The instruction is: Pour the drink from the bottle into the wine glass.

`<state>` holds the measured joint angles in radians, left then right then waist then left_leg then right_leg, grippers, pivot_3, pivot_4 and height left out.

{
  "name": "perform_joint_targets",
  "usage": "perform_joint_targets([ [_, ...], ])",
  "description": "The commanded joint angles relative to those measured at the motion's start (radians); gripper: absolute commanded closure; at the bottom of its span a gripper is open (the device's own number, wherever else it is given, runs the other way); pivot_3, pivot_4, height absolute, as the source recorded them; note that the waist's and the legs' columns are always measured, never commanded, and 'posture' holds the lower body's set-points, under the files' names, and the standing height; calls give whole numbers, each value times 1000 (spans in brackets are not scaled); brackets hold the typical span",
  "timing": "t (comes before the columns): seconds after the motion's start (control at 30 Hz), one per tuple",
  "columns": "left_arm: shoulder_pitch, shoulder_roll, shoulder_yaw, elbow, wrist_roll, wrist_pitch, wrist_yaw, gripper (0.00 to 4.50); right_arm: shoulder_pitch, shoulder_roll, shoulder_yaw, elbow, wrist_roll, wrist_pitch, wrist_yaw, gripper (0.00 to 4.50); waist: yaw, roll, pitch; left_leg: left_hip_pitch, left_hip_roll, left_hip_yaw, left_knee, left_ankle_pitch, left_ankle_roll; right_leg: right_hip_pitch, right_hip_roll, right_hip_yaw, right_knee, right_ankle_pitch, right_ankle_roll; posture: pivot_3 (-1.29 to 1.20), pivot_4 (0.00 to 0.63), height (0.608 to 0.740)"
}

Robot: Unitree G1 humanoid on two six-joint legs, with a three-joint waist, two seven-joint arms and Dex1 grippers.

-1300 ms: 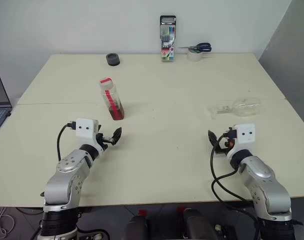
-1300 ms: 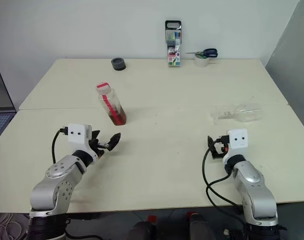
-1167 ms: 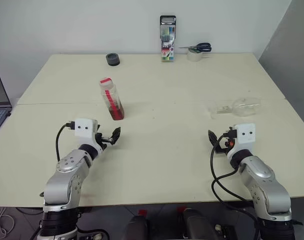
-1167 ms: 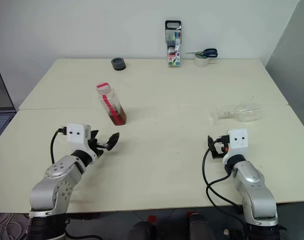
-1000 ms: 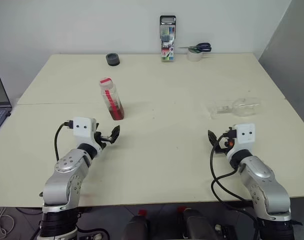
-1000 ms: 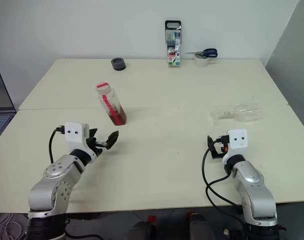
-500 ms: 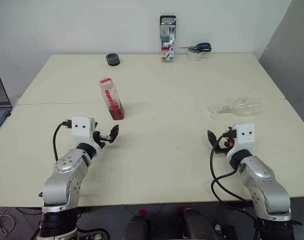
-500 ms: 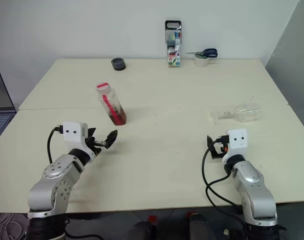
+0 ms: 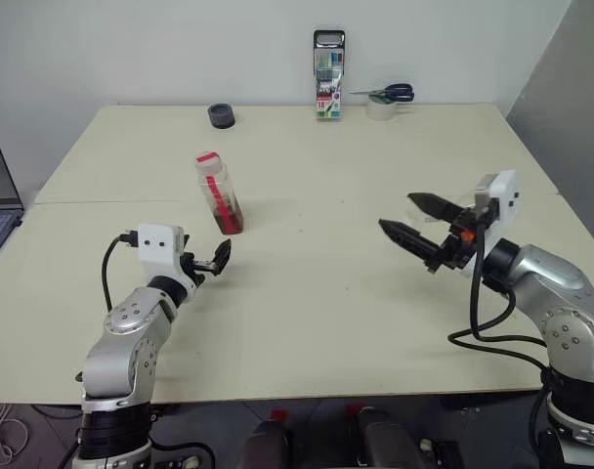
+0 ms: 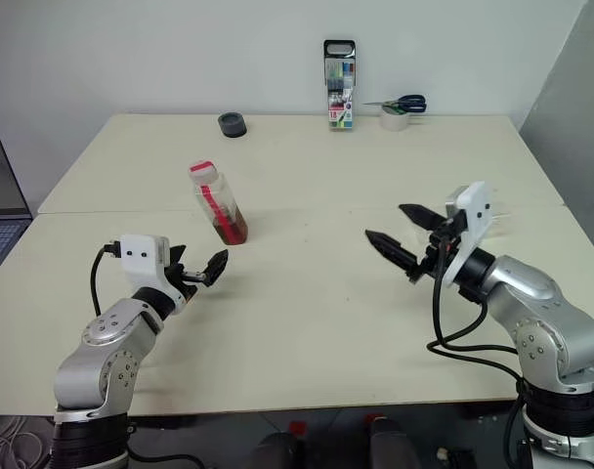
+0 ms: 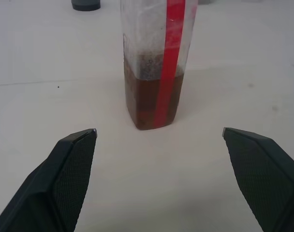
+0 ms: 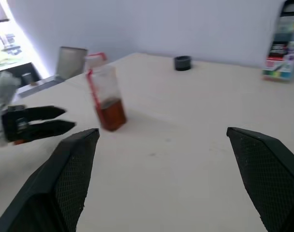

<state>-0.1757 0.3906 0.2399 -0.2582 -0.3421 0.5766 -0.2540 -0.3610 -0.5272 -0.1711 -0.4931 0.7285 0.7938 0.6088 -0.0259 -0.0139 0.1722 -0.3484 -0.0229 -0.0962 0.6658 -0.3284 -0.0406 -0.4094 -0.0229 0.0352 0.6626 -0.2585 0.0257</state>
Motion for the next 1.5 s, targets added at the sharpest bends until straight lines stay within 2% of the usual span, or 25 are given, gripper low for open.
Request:
perform_joint_targets([
  [0.03, -17, -3, 10, -11, 5, -27, 4, 31, -15, -4, 27, -43, 21, -13, 15, 0, 0, 0, 0, 0, 0, 0, 0, 0, 0, 0, 0, 0, 0, 0, 0, 0, 150, 740],
  [0.4, -99, -21, -3, 28, 26, -31, 26, 31, -36, 27, 48, -30, 9, -34, -26, 0, 0, 0, 0, 0, 0, 0, 0, 0, -1, 0, 0, 0, 0, 0, 0, 0, 150, 740],
  [1.13, -384, -10, -29, 371, 91, -214, -18, 31, -31, 53, 56, -58, -2, -48, -115, 0, 1, 0, 0, -1, 0, 0, 1, 0, -1, -1, 0, 0, 0, 0, 0, 0, 150, 740],
  [1.5, -459, -10, -28, 507, 106, -300, -33, 31, -9, 50, 58, -72, -12, -48, -139, 0, 0, 0, 0, -1, 0, 0, 1, 0, -1, -2, 0, 0, 0, 0, 0, 0, 150, 740],
])
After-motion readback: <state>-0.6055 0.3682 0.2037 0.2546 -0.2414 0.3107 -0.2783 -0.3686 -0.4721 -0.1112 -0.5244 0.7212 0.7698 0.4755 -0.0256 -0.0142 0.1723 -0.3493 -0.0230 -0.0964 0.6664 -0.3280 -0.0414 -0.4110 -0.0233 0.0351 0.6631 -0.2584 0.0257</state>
